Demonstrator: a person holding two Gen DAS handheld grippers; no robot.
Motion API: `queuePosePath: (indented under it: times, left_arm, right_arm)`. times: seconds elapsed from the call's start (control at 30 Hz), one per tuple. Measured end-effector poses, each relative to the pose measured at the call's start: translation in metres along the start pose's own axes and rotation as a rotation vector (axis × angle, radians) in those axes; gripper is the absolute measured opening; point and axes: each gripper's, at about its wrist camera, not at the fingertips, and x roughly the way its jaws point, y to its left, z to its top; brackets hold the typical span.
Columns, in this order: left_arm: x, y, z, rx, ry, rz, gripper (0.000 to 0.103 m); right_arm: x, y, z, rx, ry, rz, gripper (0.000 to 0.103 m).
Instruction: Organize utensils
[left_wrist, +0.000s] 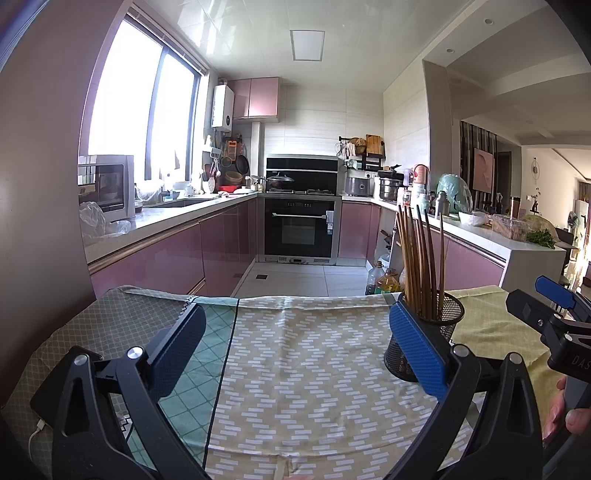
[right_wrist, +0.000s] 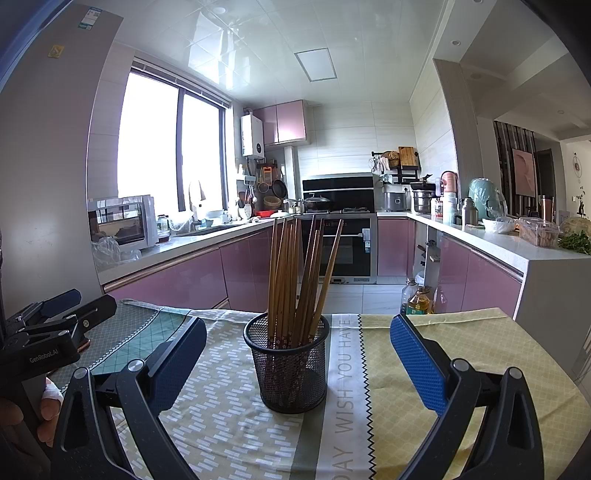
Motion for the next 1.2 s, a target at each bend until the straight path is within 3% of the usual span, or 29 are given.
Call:
queuePosePath:
  times: [1.2]
  left_arm:
    - [-0.0002,-0.0022,-0.0058,-0.004,0.01,-0.01,0.098]
  right_arm:
    - [-0.0001,0.0018,-0.0019,0.006,0.004,-0.003,0.097]
